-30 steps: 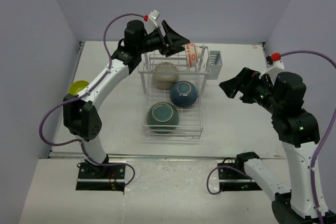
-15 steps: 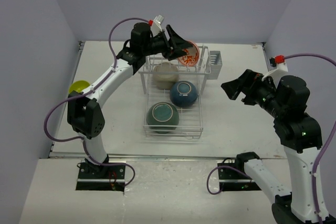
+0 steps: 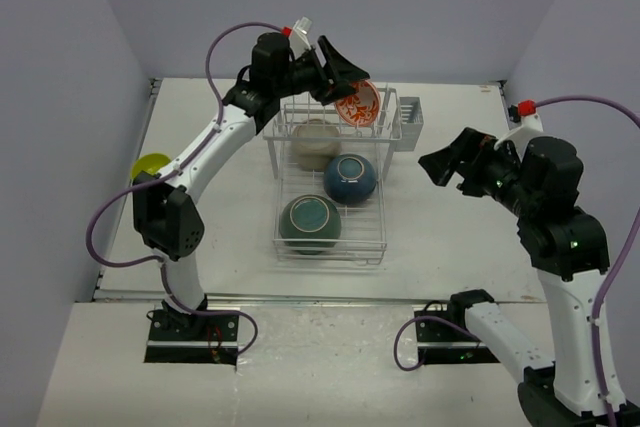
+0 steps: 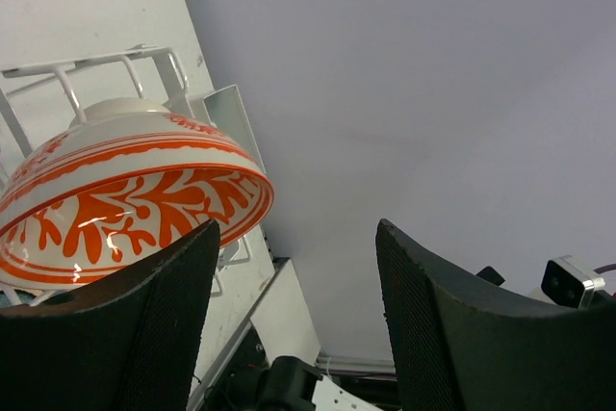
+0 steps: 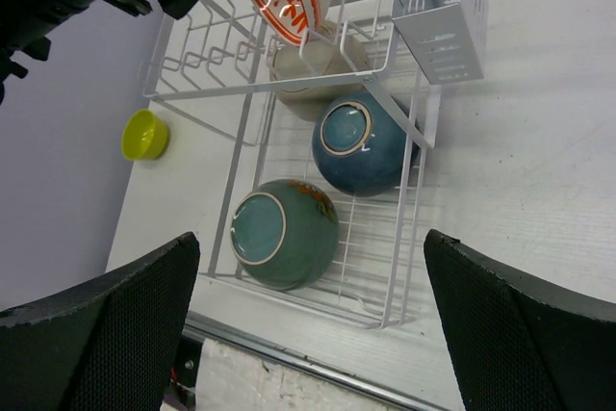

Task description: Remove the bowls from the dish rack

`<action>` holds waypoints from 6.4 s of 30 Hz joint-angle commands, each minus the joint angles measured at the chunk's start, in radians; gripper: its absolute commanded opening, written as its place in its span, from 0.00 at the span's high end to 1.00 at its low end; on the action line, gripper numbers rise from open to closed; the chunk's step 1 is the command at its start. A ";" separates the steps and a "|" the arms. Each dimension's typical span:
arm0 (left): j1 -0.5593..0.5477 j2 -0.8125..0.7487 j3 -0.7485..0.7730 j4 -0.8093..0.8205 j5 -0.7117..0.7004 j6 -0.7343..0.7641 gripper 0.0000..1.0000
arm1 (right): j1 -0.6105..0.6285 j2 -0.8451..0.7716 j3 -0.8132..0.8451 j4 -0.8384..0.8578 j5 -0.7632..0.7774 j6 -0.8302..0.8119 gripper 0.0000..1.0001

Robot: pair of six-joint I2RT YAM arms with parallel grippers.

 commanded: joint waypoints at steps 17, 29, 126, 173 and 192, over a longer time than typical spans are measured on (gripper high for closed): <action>0.013 -0.173 0.194 -0.541 -0.406 0.362 0.32 | 0.280 0.715 0.692 -0.060 0.472 -0.336 0.09; 0.146 -0.278 0.122 -0.621 -0.480 0.465 0.32 | 0.424 0.843 0.677 0.018 0.725 -0.442 0.10; 0.263 -0.246 -0.041 -0.446 -0.325 0.407 0.24 | 0.550 0.861 0.415 1.784 1.403 -1.803 1.00; 0.265 -0.460 -0.340 -0.446 -0.460 0.586 0.23 | -0.525 0.681 -0.199 0.173 0.233 0.193 1.00; 0.269 -0.490 -0.372 -0.466 -0.464 0.571 0.23 | -0.642 0.869 -0.207 0.230 0.221 0.153 1.00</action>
